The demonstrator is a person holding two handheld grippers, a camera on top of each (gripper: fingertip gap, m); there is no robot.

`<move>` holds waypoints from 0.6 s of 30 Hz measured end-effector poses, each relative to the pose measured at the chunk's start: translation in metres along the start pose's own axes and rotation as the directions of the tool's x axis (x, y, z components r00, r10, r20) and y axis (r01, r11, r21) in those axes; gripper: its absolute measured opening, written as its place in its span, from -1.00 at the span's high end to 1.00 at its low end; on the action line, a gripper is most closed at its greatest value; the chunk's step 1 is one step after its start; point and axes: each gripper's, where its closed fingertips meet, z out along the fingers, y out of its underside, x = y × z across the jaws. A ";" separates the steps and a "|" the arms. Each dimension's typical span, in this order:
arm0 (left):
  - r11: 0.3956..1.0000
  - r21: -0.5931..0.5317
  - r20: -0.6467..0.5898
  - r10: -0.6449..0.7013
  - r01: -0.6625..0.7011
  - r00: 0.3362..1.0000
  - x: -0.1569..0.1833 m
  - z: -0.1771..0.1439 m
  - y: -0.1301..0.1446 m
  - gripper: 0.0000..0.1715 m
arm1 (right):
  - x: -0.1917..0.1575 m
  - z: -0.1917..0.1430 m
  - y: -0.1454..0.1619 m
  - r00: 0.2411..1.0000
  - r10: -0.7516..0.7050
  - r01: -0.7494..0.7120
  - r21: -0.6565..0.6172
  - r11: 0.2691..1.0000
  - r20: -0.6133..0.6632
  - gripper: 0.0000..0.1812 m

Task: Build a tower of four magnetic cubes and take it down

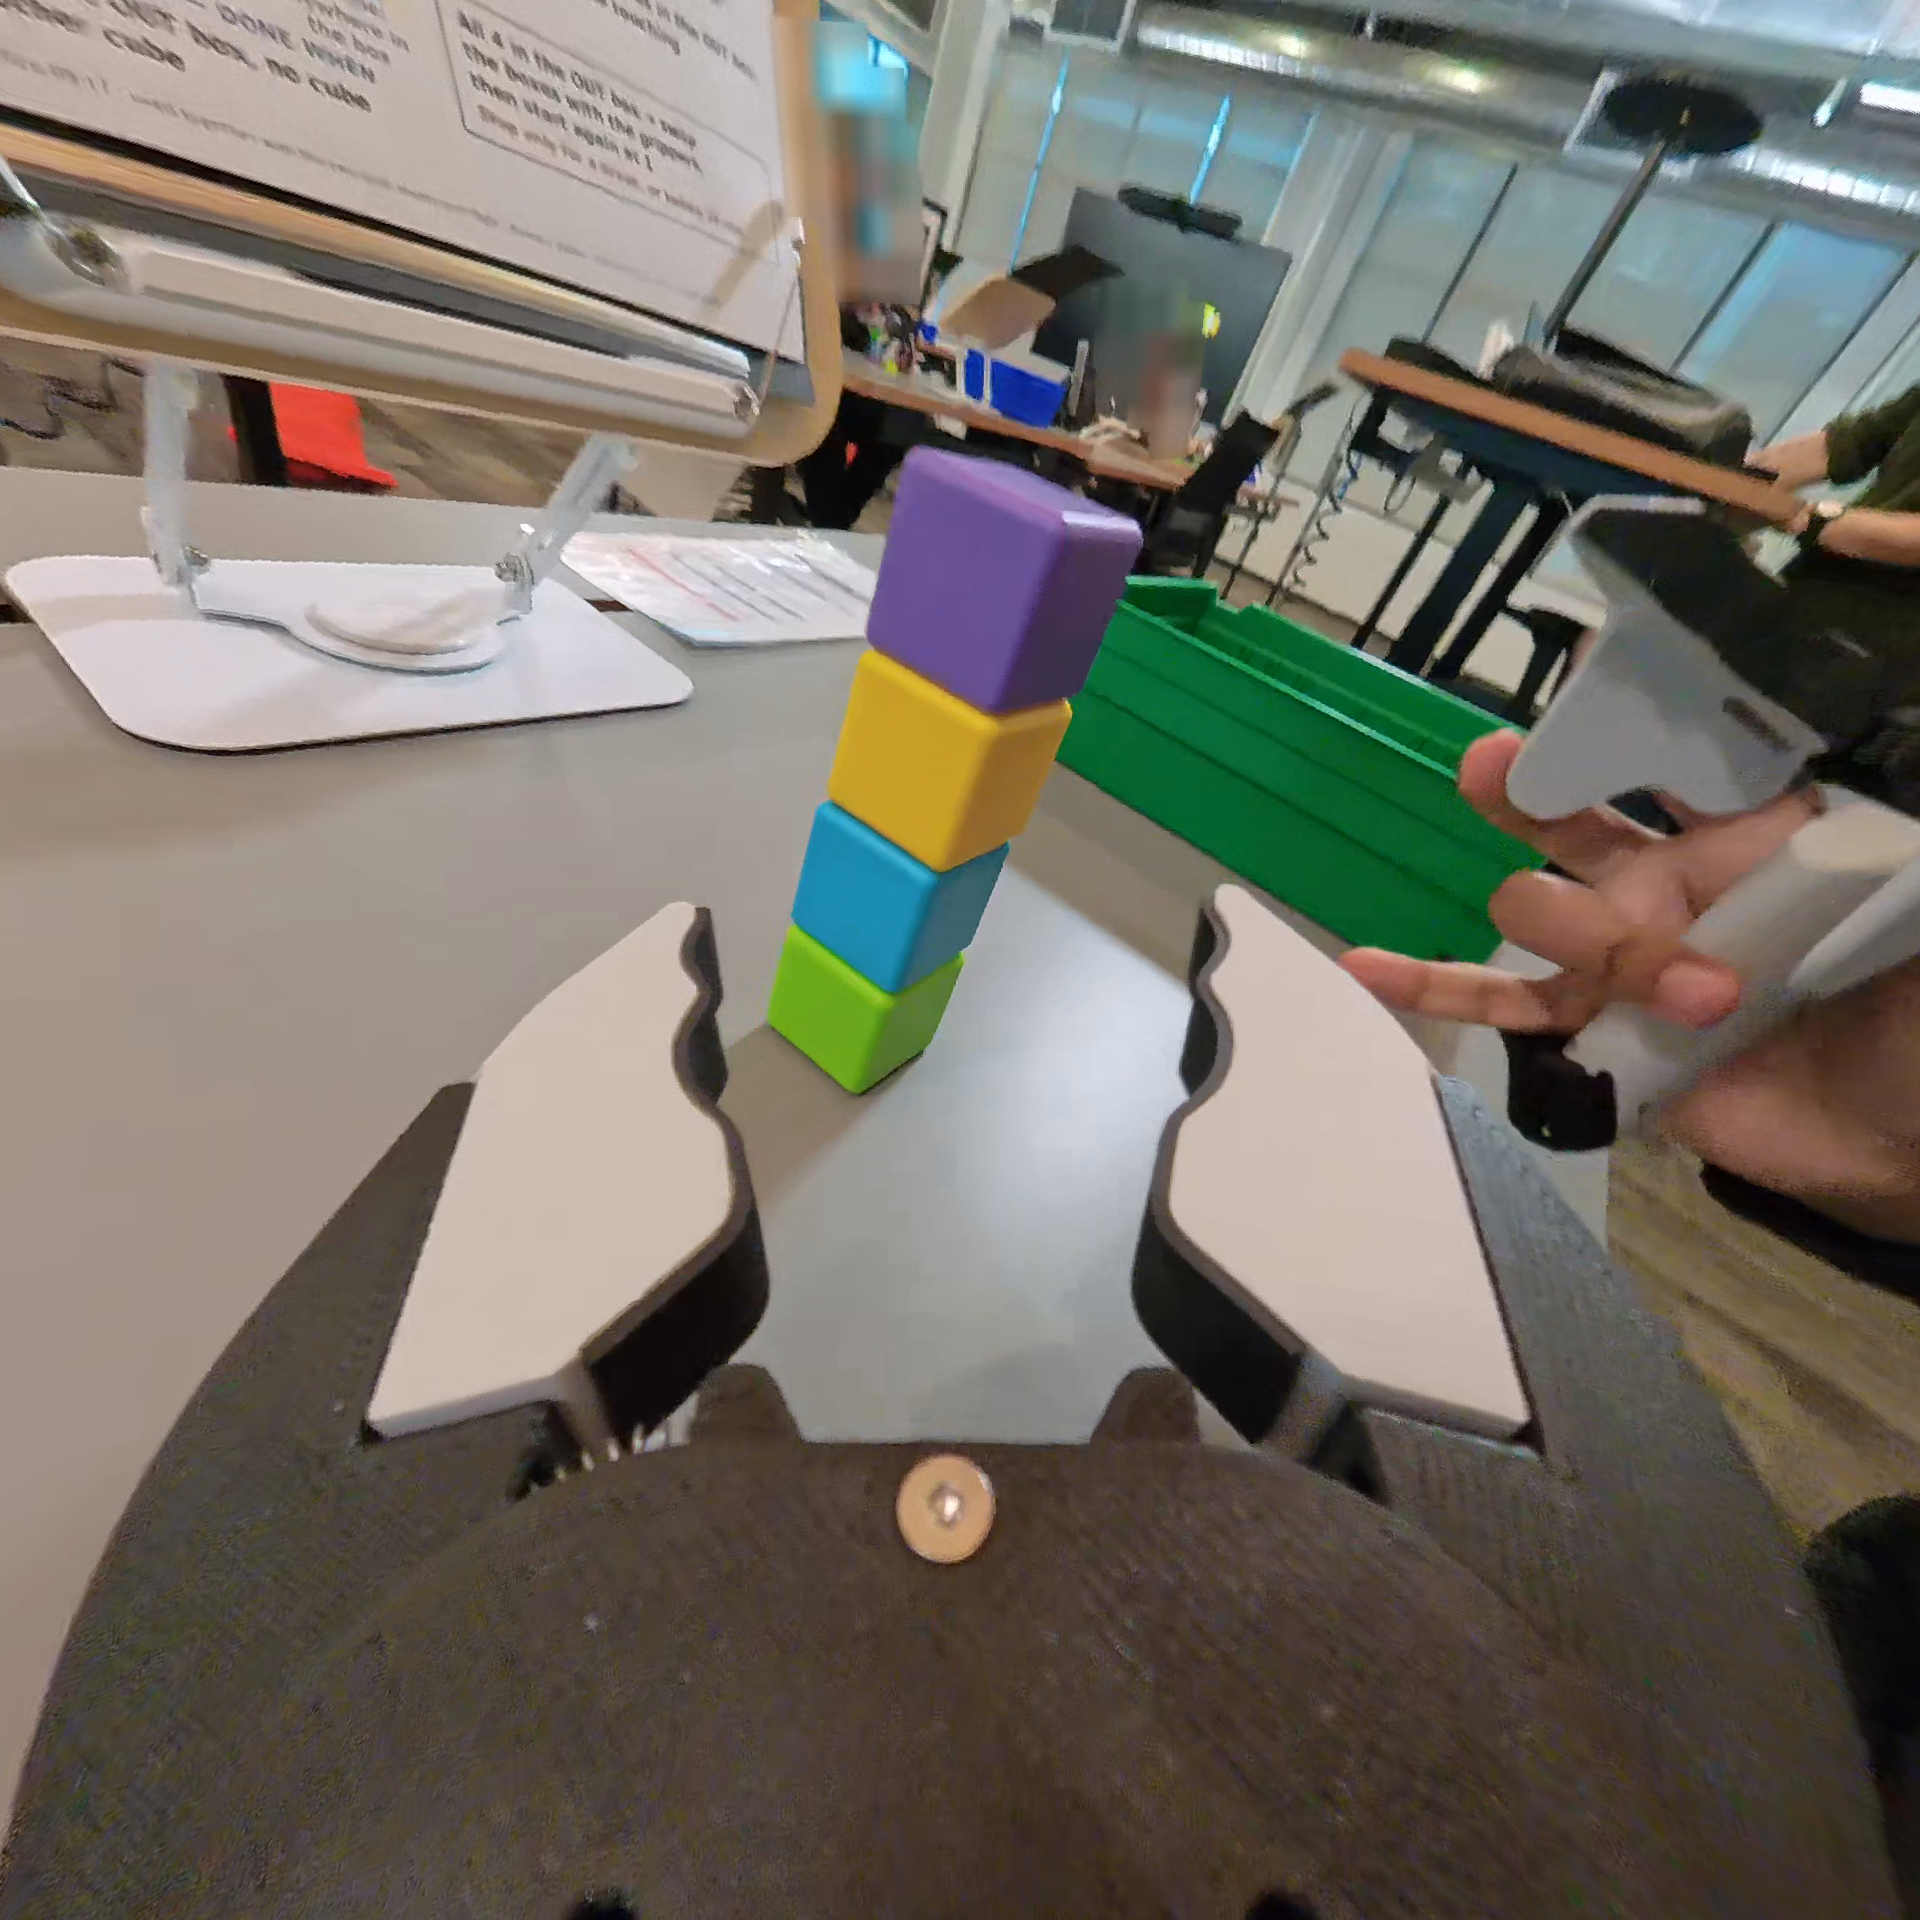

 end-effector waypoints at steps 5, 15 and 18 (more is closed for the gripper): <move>0.994 -0.108 -0.112 -0.026 0.013 0.993 0.017 0.011 0.016 -0.25 | 0.006 -0.006 0.000 0.918 0.343 -0.353 0.015 0.935 0.199 0.15; 0.999 -0.009 -0.040 0.053 -0.053 0.998 -0.005 0.015 -0.012 -0.25 | 0.075 -0.034 0.012 0.970 0.118 -0.117 0.016 0.993 -0.211 1.00; 1.000 0.017 -0.031 0.024 -0.023 0.999 -0.020 0.014 -0.024 -0.25 | 0.091 -0.048 0.003 0.942 0.032 -0.039 -0.015 0.999 -0.333 1.00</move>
